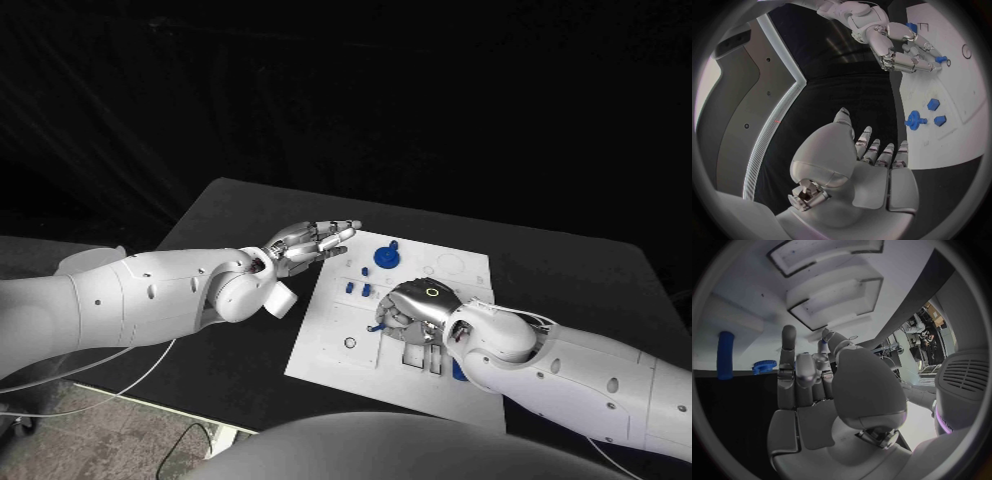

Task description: Assemble the parts on the task board

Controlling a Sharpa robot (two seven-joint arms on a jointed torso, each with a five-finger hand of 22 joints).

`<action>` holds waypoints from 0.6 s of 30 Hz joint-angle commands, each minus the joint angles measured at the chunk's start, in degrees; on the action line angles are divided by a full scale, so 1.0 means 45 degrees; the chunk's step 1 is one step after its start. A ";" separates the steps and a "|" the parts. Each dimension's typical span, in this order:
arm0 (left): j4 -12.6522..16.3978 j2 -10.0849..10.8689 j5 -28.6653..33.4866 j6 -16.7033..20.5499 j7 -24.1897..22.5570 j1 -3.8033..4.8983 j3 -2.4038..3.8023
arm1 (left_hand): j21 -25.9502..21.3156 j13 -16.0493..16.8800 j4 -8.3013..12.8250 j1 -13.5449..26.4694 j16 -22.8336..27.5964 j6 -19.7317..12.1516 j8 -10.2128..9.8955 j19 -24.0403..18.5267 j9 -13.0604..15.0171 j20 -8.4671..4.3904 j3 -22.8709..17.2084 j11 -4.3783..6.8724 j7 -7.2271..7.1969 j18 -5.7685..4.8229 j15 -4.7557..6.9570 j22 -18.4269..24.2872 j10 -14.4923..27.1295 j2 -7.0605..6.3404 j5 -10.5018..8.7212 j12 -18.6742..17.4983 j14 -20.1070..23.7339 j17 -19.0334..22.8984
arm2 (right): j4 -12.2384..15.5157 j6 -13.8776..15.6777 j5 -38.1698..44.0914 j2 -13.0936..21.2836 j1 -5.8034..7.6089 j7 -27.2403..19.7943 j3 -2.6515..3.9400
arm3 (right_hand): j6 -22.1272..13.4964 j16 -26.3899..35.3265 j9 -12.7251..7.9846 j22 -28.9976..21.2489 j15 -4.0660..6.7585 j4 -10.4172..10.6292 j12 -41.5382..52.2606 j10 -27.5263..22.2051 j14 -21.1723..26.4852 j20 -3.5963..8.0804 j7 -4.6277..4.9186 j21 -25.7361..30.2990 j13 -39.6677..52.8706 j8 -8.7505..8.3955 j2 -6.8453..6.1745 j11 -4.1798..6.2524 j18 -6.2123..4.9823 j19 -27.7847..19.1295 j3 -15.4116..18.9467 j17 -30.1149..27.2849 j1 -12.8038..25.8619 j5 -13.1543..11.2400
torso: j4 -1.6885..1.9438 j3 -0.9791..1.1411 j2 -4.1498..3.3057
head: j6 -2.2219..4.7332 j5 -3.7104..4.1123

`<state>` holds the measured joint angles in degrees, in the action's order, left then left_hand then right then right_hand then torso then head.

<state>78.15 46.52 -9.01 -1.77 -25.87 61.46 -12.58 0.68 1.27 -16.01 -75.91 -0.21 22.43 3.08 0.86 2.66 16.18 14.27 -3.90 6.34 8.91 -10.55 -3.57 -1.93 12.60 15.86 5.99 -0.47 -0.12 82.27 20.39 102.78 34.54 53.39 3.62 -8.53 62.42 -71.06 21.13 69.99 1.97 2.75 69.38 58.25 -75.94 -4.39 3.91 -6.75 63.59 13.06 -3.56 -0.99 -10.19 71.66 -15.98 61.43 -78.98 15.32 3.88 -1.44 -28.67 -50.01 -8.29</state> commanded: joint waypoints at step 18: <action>0.1136 0.0835 -0.2216 0.2519 -0.2018 -0.0011 0.0006 | 0.4289 0.2015 -0.0128 -0.1653 -0.6336 0.3780 0.1376 0.7549 0.0425 -0.0142 0.0063 -0.1597 0.0089 0.0312 0.0282 -0.4229 -0.5804 -0.0254 0.1621 0.7208 -0.8502 -0.2507 | 0.1490 0.0545 -0.0684 0.1041 0.0785 0.0400 0.0017 | -0.0132 -0.0069 0.0739 0.0168 0.0048 0.0080 -0.0148 0.0205 -0.0090 0.0014 -0.0070 0.0032 -0.0117 0.0252 -0.0010 0.0036 -0.0047 0.0154 0.0091 -0.0016 0.0153 0.0342 | 0.0025 -0.0002 0.0021 | 0.0002 0.0142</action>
<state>82.60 49.99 -13.77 4.62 -30.94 61.44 -12.59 19.03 9.72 -16.43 -82.93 -27.24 38.86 9.10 33.33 4.53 15.69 14.51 -10.94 6.75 9.82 -9.39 -22.20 -26.88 11.45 22.95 37.13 -37.30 -10.74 88.83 23.11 100.10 39.24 56.86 4.46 -8.44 62.17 -71.29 21.13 70.70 2.17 2.85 68.89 58.93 -76.14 -4.41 3.68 -6.75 63.11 14.01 -3.75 -0.88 -10.19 72.06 -15.72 61.40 -79.17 16.64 3.91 -1.49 -28.59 -50.01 -7.77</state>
